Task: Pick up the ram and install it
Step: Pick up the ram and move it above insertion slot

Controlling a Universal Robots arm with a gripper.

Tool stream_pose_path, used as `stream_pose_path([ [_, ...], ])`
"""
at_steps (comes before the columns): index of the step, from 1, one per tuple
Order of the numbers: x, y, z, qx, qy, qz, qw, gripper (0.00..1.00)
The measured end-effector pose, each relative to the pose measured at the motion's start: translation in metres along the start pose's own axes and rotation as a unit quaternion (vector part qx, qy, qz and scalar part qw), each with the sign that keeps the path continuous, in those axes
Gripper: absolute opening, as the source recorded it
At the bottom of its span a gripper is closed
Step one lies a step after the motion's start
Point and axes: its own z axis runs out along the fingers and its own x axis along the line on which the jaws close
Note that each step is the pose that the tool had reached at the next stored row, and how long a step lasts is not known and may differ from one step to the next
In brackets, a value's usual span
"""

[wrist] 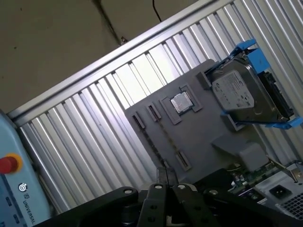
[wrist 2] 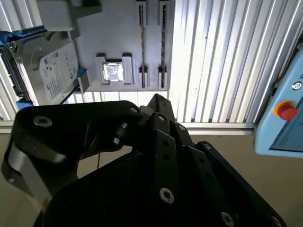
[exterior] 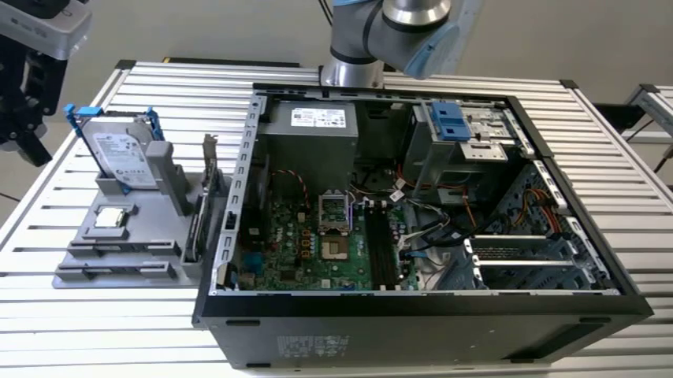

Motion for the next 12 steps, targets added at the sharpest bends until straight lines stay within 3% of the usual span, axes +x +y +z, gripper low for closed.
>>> stream_pose_path([
  [6,0.0,0.0,0.0,0.0002,0.0013,-0.027,0.9996,0.0],
  [12,0.0,0.0,0.0,0.0004,0.0029,-0.058,0.9983,0.0],
])
